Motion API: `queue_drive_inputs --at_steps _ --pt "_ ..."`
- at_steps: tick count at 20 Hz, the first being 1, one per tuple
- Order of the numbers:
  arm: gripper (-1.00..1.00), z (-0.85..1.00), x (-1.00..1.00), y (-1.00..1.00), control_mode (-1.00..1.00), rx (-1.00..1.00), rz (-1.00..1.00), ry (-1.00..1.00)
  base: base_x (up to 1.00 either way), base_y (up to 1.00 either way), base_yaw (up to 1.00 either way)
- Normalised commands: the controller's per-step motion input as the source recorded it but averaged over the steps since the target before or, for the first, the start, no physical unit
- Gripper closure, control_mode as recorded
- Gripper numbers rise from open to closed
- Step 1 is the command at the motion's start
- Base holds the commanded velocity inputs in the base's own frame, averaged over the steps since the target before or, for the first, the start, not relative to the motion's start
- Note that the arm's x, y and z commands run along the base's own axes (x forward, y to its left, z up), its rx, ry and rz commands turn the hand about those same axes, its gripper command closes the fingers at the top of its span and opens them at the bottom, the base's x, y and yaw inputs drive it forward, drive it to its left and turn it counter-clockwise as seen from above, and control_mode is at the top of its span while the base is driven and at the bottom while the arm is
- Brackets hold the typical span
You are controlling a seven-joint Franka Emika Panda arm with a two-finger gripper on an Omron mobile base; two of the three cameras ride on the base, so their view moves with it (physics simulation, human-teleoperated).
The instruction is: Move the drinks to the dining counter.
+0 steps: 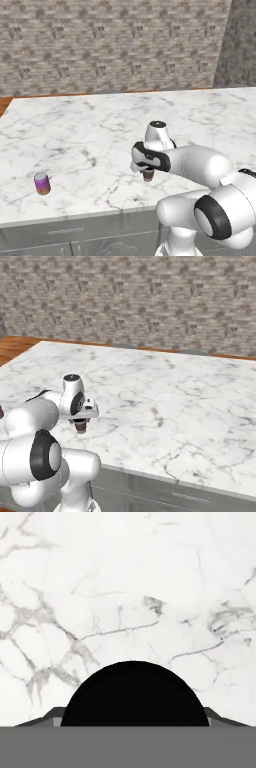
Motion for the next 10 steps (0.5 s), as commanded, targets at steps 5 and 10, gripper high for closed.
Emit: queue_drive_inputs --at_steps 5,10 --pt "1.00 -0.19 0.02 0.00 -1.00 0.00 0.00 -0.05 0.00 0.00 0.00" --pt "1.00 -0.21 0.00 0.00 -1.00 0.00 0.00 -0.01 0.00 0.00 0.00"
